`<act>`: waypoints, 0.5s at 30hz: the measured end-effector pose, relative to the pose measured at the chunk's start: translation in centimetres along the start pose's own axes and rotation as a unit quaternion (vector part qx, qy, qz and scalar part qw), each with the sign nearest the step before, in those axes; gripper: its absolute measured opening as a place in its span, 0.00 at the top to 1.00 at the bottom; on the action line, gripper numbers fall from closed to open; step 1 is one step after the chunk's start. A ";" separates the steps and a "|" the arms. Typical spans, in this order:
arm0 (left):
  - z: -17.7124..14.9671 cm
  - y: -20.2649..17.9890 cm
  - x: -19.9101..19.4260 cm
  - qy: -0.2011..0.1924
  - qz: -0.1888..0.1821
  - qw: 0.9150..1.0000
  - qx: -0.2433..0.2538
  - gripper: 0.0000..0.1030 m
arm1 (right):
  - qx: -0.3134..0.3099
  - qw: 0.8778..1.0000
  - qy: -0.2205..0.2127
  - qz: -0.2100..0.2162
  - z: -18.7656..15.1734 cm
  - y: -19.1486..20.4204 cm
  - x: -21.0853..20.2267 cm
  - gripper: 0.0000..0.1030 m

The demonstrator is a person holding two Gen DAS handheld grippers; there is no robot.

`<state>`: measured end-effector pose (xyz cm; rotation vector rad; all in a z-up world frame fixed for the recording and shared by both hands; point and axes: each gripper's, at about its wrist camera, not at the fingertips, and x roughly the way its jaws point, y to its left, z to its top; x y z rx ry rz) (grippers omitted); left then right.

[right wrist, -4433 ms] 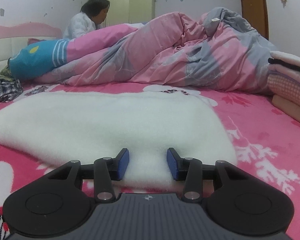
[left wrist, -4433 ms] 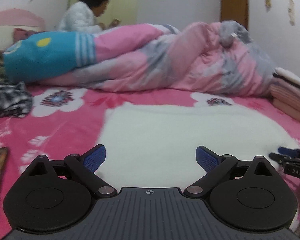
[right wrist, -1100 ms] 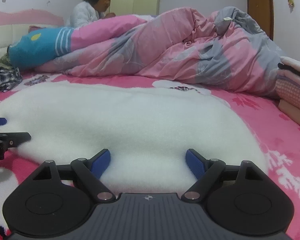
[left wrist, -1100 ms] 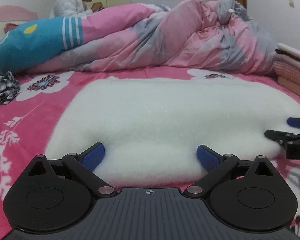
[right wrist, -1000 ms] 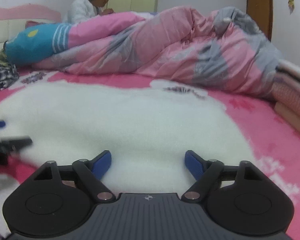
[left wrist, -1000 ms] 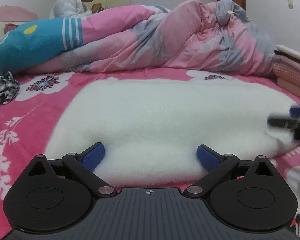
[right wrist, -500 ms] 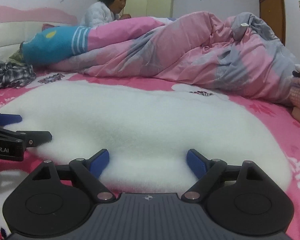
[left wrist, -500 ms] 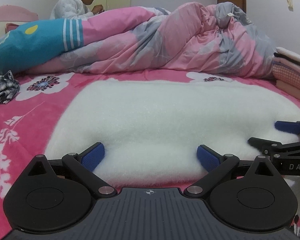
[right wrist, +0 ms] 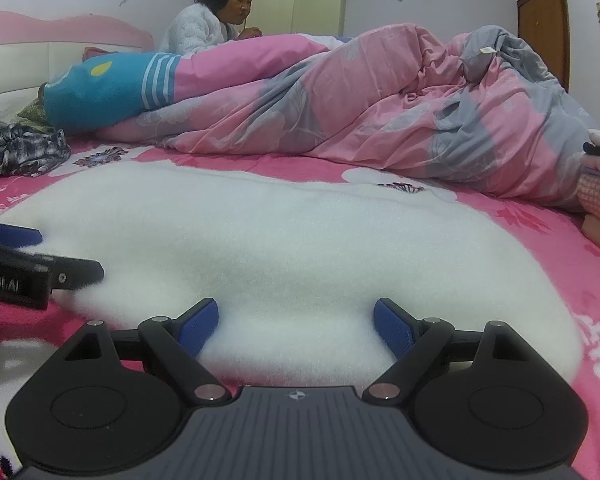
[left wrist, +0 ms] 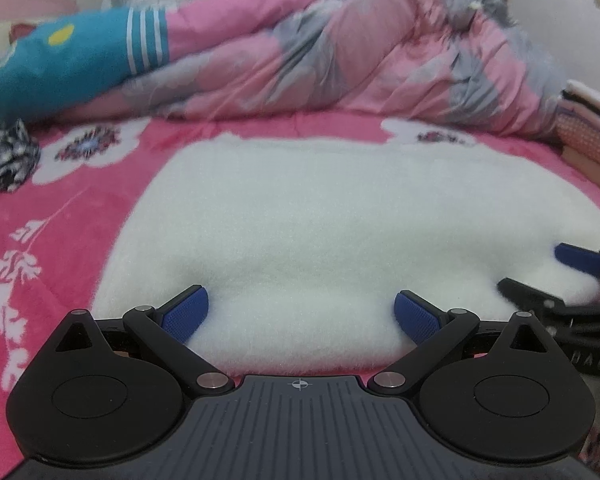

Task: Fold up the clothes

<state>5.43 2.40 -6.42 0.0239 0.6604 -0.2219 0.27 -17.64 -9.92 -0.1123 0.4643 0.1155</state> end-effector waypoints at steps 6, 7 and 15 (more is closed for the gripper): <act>0.9 -0.3 0.5 0.051 0.011 0.999 -0.003 0.00 | -0.001 1.000 0.000 0.000 0.1 0.0 -0.1 0.15; 1.0 -0.3 0.5 0.054 0.012 0.998 -0.002 0.00 | -0.001 1.000 0.000 -0.001 0.1 0.0 -0.1 0.15; 1.3 -0.7 0.7 0.068 0.021 0.997 0.004 0.00 | 0.000 1.000 -0.002 -0.001 0.0 -0.1 -0.1 0.15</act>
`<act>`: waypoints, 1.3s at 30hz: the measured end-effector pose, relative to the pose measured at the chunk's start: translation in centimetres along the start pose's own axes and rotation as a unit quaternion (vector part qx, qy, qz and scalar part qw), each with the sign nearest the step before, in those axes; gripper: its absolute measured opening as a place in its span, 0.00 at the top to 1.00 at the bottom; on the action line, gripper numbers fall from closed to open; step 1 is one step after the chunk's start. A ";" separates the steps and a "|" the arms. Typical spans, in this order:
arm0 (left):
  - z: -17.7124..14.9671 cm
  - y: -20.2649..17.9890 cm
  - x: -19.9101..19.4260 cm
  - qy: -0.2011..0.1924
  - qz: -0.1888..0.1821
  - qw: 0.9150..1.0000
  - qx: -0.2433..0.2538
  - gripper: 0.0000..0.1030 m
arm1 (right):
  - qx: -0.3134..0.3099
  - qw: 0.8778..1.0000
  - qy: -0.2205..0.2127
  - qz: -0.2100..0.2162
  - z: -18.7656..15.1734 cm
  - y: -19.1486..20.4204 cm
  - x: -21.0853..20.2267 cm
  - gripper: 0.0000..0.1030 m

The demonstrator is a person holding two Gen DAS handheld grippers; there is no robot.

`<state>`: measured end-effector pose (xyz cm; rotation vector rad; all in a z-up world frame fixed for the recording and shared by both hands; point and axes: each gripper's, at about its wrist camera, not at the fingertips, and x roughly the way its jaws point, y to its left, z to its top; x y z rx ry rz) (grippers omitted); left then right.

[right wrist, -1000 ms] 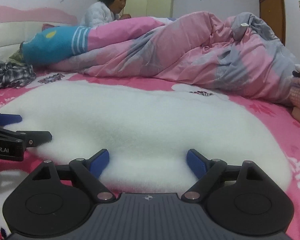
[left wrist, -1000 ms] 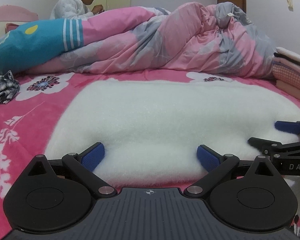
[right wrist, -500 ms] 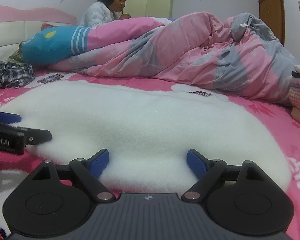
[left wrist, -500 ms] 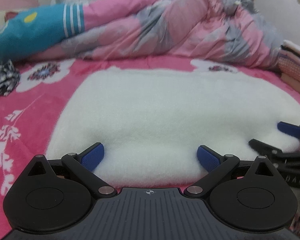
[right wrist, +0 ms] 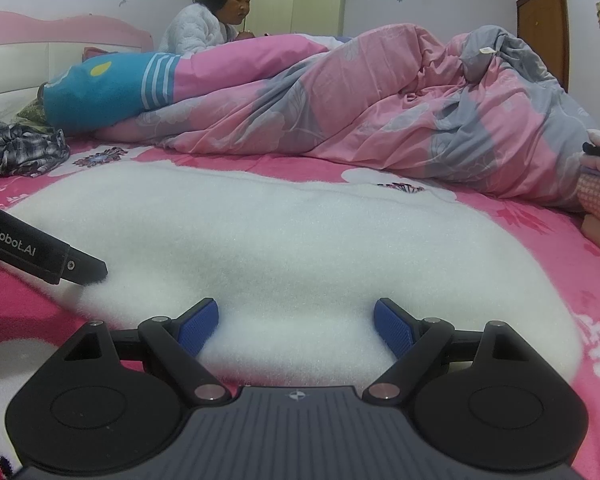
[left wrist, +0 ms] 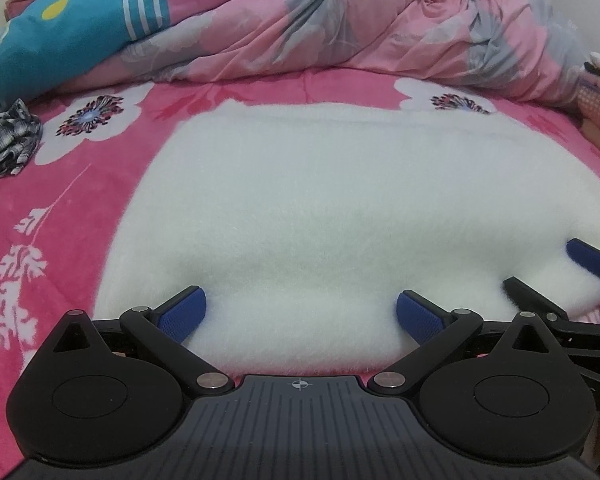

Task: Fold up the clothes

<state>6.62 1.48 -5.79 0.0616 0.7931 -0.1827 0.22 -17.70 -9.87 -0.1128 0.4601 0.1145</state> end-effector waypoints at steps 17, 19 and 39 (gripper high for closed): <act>0.2 0.0 0.1 0.007 0.006 1.000 0.004 0.00 | 0.001 1.000 -0.002 -0.001 -0.1 0.0 0.0 0.15; 0.2 -0.1 0.1 0.008 0.007 1.000 0.004 0.00 | 0.001 1.000 -0.002 -0.001 -0.1 0.0 0.0 0.15; 0.4 0.2 0.1 0.020 -0.002 1.000 0.004 0.00 | 0.001 0.997 0.076 0.000 2.3 0.0 0.8 0.11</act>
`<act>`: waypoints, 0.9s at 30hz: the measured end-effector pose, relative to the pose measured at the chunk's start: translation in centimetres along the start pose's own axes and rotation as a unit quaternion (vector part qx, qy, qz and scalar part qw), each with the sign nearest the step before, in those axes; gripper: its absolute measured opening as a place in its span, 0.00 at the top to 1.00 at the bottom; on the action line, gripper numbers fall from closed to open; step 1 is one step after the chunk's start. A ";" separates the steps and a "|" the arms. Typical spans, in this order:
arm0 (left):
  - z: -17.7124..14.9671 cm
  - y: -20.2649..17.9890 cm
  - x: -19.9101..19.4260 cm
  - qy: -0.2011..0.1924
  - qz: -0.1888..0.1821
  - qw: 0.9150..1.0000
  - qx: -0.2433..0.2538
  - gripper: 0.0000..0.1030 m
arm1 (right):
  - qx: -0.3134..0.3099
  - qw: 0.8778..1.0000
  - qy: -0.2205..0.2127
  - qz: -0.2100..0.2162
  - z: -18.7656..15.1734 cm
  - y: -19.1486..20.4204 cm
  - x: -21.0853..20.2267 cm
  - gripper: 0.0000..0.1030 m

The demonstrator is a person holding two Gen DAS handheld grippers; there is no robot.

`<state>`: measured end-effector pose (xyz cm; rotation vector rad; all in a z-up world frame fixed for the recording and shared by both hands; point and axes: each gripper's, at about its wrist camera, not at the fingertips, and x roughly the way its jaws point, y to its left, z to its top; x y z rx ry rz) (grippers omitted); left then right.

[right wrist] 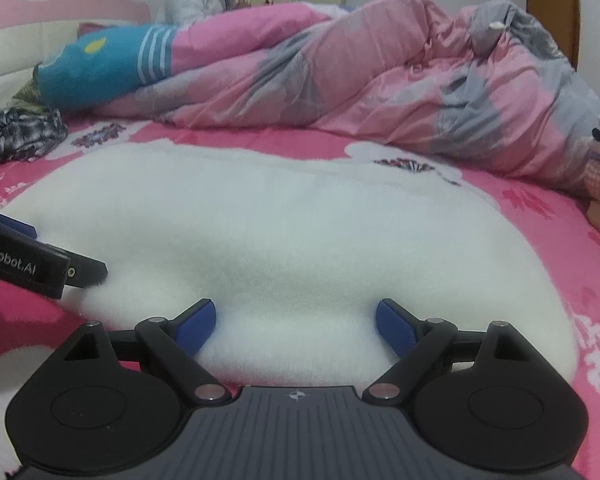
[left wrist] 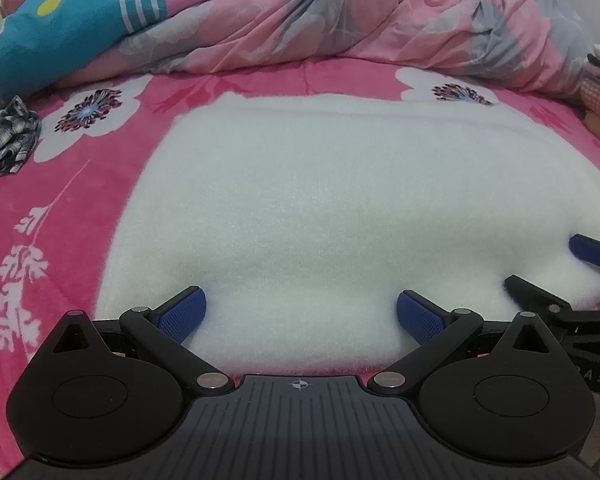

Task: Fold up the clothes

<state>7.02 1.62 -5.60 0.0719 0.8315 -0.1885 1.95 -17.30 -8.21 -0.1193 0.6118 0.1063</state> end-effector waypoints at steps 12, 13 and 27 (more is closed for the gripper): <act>-0.1 0.8 -0.2 -0.001 -0.034 0.999 0.001 0.00 | 0.016 0.997 0.069 -0.005 1.4 -0.3 0.4 0.00; -0.2 0.9 -0.3 -0.003 -0.037 0.999 0.003 0.00 | 0.016 0.997 0.072 -0.006 1.5 -0.3 0.5 0.00; -1.9 5.3 -2.5 -0.116 -0.128 0.980 -0.095 0.00 | -0.034 0.997 0.071 -0.008 4.8 0.4 -0.7 0.00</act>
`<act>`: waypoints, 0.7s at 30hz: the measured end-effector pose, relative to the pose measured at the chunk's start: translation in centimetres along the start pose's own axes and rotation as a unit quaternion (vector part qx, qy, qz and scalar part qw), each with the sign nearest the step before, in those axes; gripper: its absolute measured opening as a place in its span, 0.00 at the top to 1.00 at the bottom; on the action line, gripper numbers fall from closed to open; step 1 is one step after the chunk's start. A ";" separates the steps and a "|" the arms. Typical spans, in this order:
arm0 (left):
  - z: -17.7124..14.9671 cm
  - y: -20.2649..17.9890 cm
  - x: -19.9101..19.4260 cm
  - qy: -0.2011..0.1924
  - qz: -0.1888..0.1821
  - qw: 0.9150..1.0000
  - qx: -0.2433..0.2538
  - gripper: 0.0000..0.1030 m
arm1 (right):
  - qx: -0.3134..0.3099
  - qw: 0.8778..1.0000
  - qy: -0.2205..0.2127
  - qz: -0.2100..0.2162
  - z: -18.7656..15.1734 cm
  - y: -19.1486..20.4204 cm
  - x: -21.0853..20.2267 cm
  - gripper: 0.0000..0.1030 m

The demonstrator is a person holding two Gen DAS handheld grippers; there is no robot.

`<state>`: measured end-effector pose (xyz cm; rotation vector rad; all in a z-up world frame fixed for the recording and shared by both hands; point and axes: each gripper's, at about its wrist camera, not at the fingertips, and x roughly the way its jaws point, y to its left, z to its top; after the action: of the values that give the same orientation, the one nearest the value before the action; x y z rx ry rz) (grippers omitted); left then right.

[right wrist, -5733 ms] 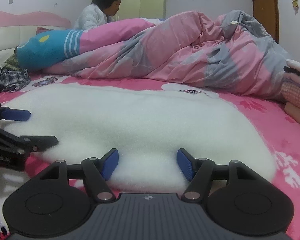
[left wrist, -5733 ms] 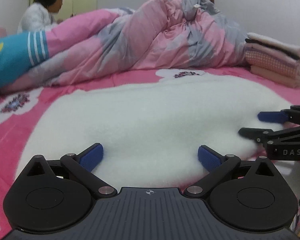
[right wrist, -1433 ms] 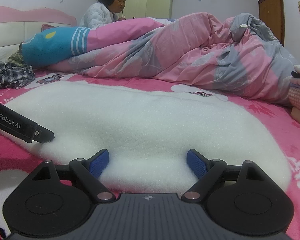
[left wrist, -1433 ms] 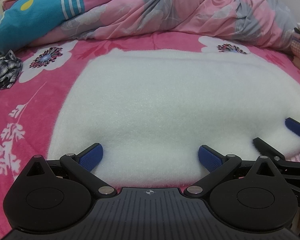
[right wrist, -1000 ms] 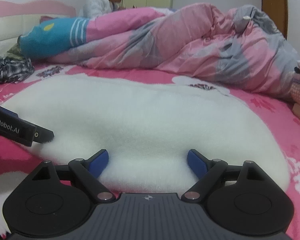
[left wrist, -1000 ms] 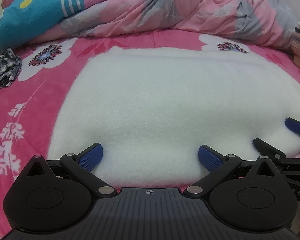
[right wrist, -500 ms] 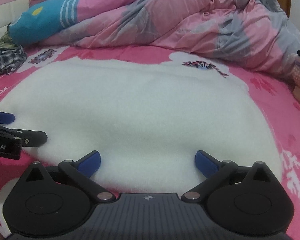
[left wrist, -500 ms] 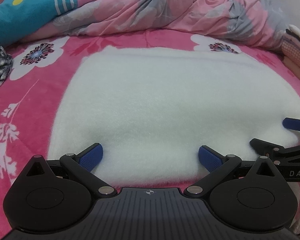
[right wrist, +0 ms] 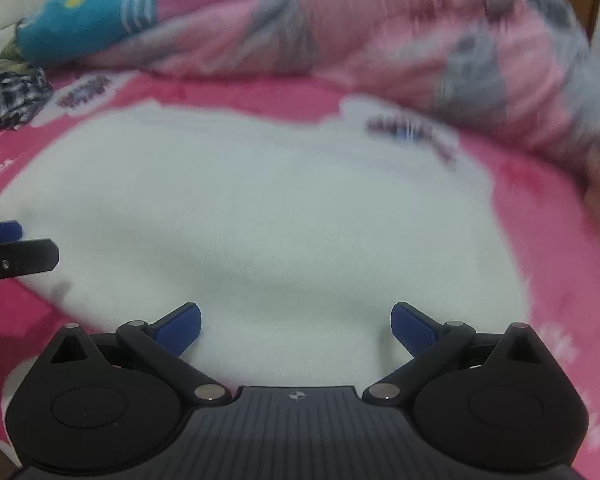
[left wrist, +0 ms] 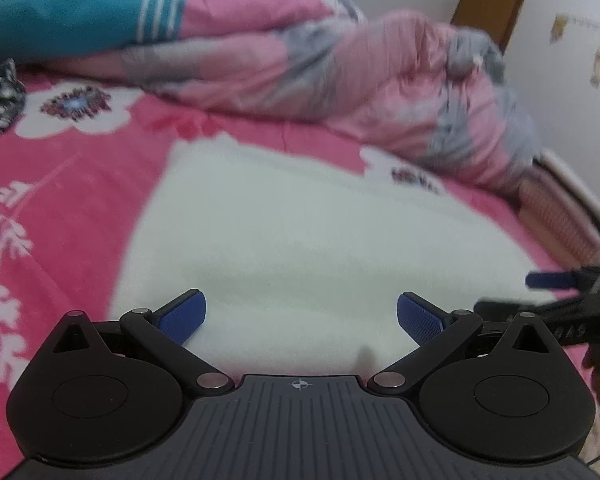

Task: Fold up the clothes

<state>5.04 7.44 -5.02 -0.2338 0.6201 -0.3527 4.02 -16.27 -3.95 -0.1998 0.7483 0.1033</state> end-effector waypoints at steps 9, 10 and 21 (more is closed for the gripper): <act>1.1 2.7 -0.3 -0.083 0.060 0.995 0.005 0.08 | -0.037 0.990 -0.076 0.115 8.2 4.3 3.3 0.09; 0.9 3.3 -0.1 -0.083 0.063 0.995 -0.004 0.16 | -0.039 0.988 -0.075 0.130 9.2 5.0 4.2 0.13; 0.8 6.5 0.2 -0.094 0.047 0.992 -0.070 0.67 | 0.102 0.957 0.053 0.266 17.5 6.9 17.5 0.53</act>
<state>7.28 13.40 -6.55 -0.3674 0.4678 -0.1940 27.29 -5.36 -4.46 0.2001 0.8995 0.5287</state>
